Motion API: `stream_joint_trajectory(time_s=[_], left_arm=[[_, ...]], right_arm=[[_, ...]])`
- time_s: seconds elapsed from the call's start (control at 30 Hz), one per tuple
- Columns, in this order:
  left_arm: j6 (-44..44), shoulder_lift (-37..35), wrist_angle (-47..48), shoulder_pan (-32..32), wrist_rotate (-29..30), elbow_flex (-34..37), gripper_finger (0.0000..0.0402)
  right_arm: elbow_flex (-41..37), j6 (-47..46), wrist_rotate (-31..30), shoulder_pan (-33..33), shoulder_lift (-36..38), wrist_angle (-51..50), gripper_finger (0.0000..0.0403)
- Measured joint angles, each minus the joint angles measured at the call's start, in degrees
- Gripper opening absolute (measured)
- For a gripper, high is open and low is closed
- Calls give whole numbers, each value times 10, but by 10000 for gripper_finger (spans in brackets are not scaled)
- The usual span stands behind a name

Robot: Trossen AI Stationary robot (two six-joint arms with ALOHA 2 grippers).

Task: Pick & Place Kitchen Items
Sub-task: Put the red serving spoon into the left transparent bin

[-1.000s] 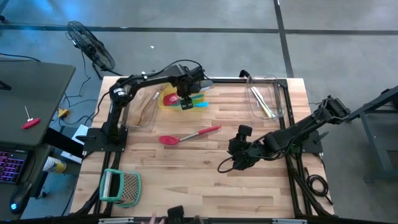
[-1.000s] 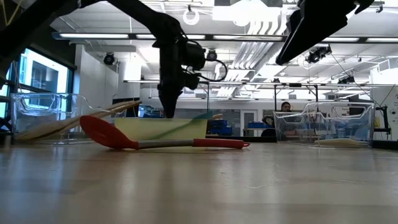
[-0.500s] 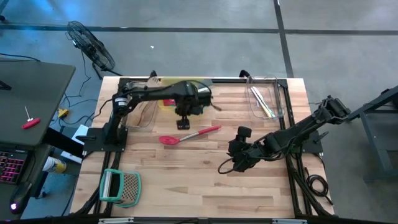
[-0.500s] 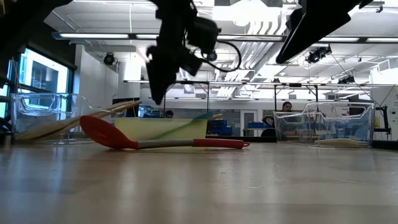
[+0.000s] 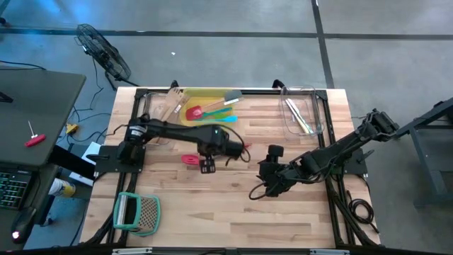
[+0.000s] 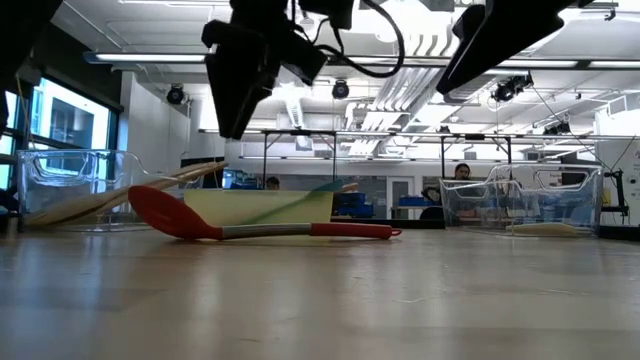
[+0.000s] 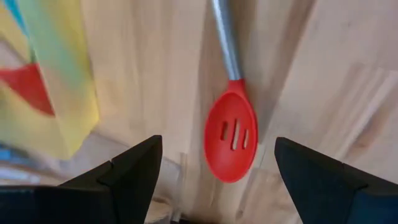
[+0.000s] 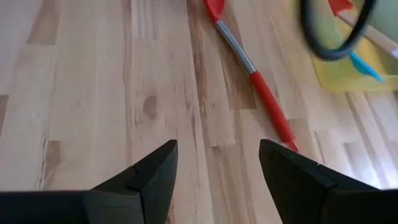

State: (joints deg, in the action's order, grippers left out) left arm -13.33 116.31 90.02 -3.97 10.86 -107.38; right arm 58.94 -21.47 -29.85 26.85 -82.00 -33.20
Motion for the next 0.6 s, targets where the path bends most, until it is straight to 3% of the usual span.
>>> stream_joint_trajectory(time_s=[0.13,0.4,0.6], left_arm=[[-63,1,0,-17,-13,21,306],[-81,1,0,-12,-63,103,306],[-99,1,-8,-13,-58,159,306]], right_arm=[[0,22,1,0,0,7,219],[0,51,9,0,0,30,219],[0,76,45,-8,0,48,219]])
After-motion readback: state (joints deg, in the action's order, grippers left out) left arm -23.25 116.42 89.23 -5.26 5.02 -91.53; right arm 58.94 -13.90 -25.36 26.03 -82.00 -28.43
